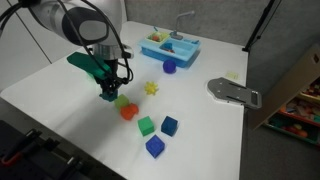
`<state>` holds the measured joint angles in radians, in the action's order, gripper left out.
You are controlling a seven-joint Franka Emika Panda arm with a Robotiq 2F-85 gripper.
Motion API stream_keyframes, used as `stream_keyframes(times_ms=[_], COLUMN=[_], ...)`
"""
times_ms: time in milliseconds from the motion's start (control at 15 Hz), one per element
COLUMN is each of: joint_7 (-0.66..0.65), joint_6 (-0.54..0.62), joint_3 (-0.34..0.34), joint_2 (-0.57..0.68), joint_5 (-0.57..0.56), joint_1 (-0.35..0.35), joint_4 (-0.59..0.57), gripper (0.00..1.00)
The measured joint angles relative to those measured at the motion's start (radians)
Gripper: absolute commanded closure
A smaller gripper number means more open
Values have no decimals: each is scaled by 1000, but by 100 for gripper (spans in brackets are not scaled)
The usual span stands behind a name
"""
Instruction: Remove a blue toy from the green bowl and place it on top of the light green block
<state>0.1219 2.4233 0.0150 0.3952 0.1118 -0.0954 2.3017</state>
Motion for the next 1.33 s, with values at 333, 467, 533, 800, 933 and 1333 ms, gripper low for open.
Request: stream_keyframes(times_ms=[333, 467, 533, 800, 933, 1333], joint_7=[1, 1, 1, 1, 1, 1], joint_6=[8, 13, 16, 34, 47, 70], joint_3=[-2, -4, -4, -8, -10, -10], joint_2=[6, 9, 13, 46, 68, 124], joint_5=[-1, -6, -8, -46, -64, -88], joint_1=[0, 0, 0, 0, 0, 10], joint_4=[-11, -26, -36, -84, -104, -133], gripper=[91, 91, 91, 91, 91, 45])
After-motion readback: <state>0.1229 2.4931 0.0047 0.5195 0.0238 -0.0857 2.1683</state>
